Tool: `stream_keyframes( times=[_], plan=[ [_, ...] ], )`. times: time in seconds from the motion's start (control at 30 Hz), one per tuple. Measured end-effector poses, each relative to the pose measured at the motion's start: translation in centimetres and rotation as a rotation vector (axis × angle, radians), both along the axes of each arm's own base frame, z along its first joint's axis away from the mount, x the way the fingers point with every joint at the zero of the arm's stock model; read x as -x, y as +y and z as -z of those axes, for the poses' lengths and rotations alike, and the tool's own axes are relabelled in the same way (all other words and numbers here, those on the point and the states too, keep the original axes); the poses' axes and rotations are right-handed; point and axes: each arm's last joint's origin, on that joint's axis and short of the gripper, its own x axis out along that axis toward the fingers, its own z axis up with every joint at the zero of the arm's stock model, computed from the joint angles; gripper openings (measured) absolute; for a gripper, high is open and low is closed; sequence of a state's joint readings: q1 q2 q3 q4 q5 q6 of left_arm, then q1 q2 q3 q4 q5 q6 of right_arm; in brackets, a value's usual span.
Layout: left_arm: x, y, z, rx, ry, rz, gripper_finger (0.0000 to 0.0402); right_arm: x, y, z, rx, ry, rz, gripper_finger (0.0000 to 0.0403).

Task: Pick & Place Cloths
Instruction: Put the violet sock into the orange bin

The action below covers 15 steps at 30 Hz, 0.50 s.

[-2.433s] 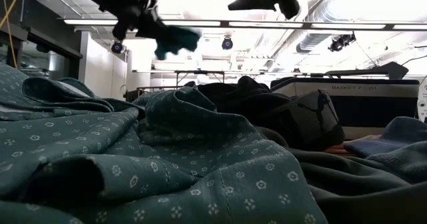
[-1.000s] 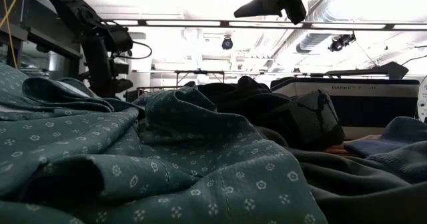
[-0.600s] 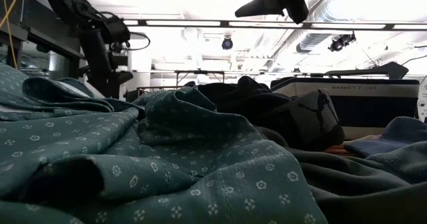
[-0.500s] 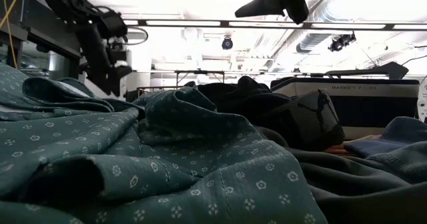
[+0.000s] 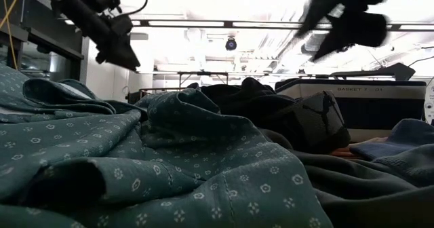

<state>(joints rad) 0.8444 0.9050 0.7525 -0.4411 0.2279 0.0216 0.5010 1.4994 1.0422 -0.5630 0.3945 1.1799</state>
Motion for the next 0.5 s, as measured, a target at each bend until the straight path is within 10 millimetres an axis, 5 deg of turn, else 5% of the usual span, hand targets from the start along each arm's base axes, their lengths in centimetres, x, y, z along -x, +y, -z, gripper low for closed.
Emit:
stream_keyframes(
  times=[0.2,0.5],
  plan=[
    [-1.7,-1.5,-0.6,-0.042,-0.046,0.114,0.0131,1.5,0.9,0.7,-0.132,0.205,-0.145,0.0244],
    [-2.8,-2.7,-0.8,-0.059,-0.068,0.203,0.0126,1.9,3.4,2.9,-0.002,0.295,-0.486,0.0244]
  ],
)
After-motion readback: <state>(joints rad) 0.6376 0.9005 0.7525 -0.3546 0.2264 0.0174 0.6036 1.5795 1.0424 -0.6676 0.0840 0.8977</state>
